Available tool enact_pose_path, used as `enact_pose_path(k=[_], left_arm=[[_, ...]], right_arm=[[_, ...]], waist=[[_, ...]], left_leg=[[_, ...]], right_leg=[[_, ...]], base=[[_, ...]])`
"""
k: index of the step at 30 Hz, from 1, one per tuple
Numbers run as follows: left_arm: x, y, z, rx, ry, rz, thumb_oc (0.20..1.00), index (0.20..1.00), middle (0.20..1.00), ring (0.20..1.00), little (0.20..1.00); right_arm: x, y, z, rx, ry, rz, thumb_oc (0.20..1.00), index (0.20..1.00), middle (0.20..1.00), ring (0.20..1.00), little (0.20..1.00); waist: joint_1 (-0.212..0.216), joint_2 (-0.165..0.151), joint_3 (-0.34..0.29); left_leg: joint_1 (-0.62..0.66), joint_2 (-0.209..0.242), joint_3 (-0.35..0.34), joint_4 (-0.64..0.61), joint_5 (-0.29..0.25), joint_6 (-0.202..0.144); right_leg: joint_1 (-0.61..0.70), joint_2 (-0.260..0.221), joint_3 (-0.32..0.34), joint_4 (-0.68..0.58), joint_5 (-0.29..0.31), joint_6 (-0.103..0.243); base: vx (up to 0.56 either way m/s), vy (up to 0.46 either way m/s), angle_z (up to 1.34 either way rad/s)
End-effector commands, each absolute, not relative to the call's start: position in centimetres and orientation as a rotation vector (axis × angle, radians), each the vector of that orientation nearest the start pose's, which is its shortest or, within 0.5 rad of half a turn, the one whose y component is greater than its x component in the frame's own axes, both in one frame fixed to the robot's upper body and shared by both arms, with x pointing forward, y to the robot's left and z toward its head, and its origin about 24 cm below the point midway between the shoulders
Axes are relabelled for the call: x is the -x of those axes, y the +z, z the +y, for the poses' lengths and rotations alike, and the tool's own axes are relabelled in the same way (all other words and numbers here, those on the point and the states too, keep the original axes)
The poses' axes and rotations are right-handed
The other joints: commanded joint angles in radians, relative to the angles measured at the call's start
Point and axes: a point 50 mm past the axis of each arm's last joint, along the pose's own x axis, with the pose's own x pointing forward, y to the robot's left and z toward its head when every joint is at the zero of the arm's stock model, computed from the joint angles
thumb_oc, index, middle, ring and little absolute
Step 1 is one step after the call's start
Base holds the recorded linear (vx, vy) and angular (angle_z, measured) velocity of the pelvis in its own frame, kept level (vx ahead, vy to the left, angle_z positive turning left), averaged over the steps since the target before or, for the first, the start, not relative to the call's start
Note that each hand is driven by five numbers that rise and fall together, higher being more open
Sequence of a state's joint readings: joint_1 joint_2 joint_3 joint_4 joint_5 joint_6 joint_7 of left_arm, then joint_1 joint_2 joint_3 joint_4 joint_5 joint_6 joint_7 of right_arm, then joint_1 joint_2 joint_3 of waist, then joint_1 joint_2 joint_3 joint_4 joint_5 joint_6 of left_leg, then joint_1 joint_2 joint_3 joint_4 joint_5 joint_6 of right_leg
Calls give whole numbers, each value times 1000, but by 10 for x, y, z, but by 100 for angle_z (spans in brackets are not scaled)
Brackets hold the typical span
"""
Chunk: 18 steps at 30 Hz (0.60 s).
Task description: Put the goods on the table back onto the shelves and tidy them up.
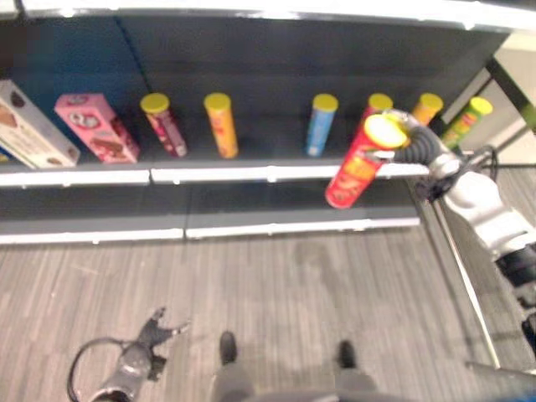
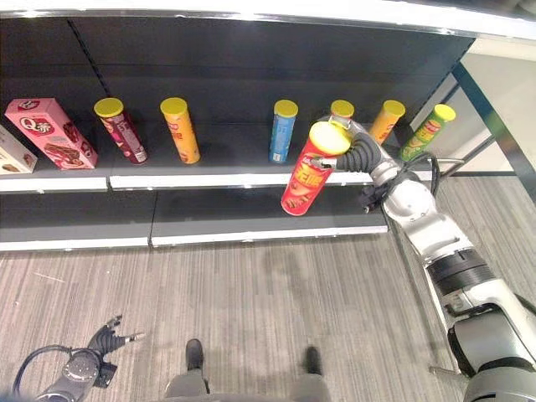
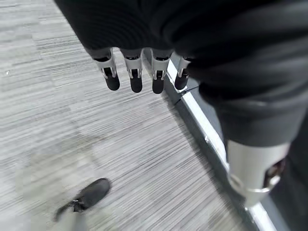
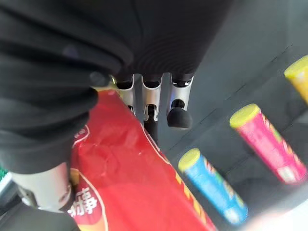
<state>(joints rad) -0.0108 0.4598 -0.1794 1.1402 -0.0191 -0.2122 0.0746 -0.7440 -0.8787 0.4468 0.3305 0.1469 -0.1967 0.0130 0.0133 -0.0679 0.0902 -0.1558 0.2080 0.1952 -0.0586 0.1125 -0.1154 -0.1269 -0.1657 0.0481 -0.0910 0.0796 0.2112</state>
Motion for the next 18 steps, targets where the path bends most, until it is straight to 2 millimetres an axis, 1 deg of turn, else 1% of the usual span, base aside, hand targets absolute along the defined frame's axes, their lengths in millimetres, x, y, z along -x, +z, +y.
enact_pose_path(k=[1,2,3,4,6,7,11,13,15,16,17,18], left_arm=[[-147,-114,299,-528,113,870,1000,1000,1000,1000,1000],[-147,-114,299,-528,113,870,1000,1000,1000,1000,1000],[-143,-118,294,-495,112,883,1000,1000,1000,1000,1000],[-142,-120,289,-496,95,881,1000,1000,1000,1000,1000],[-140,-122,286,-497,77,890,1000,1000,1000,1000,1000],[-140,-124,280,-496,62,896,1000,1000,1000,1000,1000],[-149,-124,272,-495,44,869,1000,1000,1000,1000,1000],[-156,-121,270,-487,44,841,1000,1000,1000,1000,1000],[-163,-117,269,-484,43,814,1000,1000,1000,1000,1000],[-166,-115,270,-493,44,802,1000,1000,1000,1000,1000],[-167,-115,270,-493,46,797,1000,1000,1000,1000,1000],[-177,-109,264,-480,34,746,1000,1000,1000,1000,1000]], right_arm=[[-348,274,-222,857,123,-588,200,200,200,200,200],[-348,274,-222,858,123,-588,200,200,200,200,200],[-350,270,-224,847,117,-565,200,200,200,200,200],[-349,269,-224,846,118,-568,200,200,200,200,200],[-349,268,-224,847,125,-560,200,200,200,200,200],[-348,266,-223,849,133,-556,200,200,200,200,200],[-346,266,-221,851,141,-569,200,200,200,200,200],[-343,269,-218,854,157,-591,200,200,200,200,200],[-341,272,-214,856,172,-612,200,200,200,200,200],[-342,273,-211,845,176,-621,200,200,200,200,200],[-343,271,-212,843,176,-610,200,200,200,200,200],[-343,270,-213,852,176,-599,200,200,200,200,200]], waist=[[-33,-2,4],[-34,-2,6],[-32,-3,3],[-36,-1,1],[-35,-2,0],[-37,0,-3],[-45,5,-13],[-47,5,-10],[-41,0,8],[-28,-8,26],[-22,-14,38],[-16,-18,45]], left_leg=[[89,-114,-30,32,-175,-6],[91,-114,-31,32,-175,-5],[101,-122,-33,26,-175,-3],[115,-121,-28,23,-182,0],[120,-122,-26,23,-182,-1],[124,-124,-25,21,-181,-1],[140,-116,-14,20,-189,-4],[136,-109,-15,78,-213,-8],[102,-103,-24,190,-209,-24],[66,-100,-34,255,-185,-40],[33,-85,-41,293,-173,-51],[9,-66,-42,289,-182,-47]], right_leg=[[0,147,78,135,-159,6],[4,147,77,133,-159,6],[5,156,76,126,-153,0],[12,159,71,118,-154,0],[16,160,66,114,-148,-1],[25,156,57,104,-145,2],[33,154,47,97,-153,-2],[31,152,37,108,-173,-17],[42,153,32,112,-184,-36],[52,148,29,108,-187,-41],[56,139,25,106,-192,-43],[58,125,22,104,-195,-35]], base=[[214,56,16],[178,48,31],[124,24,10],[161,28,10],[95,16,10],[76,20,0],[86,-1,1],[69,-31,1],[0,0,0],[0,0,0],[11,47,4],[57,82,5]])
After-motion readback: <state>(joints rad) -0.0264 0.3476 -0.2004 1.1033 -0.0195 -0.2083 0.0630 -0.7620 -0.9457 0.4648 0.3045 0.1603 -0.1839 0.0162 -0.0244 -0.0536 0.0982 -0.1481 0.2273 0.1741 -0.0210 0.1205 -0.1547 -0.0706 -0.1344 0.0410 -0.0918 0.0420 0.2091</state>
